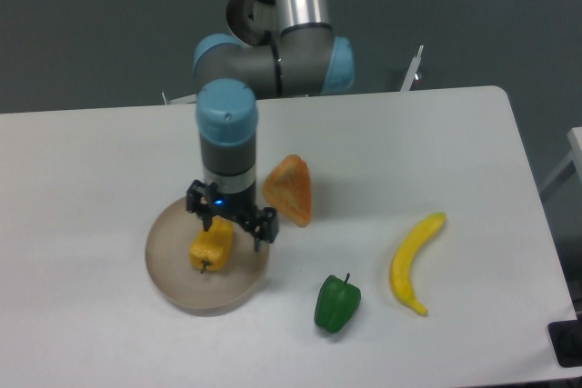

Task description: Place the yellow pepper on the plate

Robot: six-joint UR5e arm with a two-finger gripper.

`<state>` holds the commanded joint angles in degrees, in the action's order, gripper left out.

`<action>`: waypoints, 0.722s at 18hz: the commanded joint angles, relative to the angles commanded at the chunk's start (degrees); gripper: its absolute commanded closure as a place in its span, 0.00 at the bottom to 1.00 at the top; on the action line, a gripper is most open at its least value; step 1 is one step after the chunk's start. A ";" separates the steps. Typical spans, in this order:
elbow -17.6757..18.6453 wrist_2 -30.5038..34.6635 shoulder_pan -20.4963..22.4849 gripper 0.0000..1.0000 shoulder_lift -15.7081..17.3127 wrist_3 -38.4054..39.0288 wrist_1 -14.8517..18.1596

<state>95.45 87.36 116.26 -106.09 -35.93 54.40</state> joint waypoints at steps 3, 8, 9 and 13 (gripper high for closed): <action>0.62 1.76 7.03 0.00 2.11 -8.08 -0.09; 0.62 1.76 11.53 0.00 4.04 -16.36 0.00; 0.70 1.85 11.79 0.00 4.13 -17.50 0.00; -0.35 1.85 11.53 0.00 4.05 -19.18 -0.09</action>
<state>95.10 89.21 127.79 -102.04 -55.11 54.32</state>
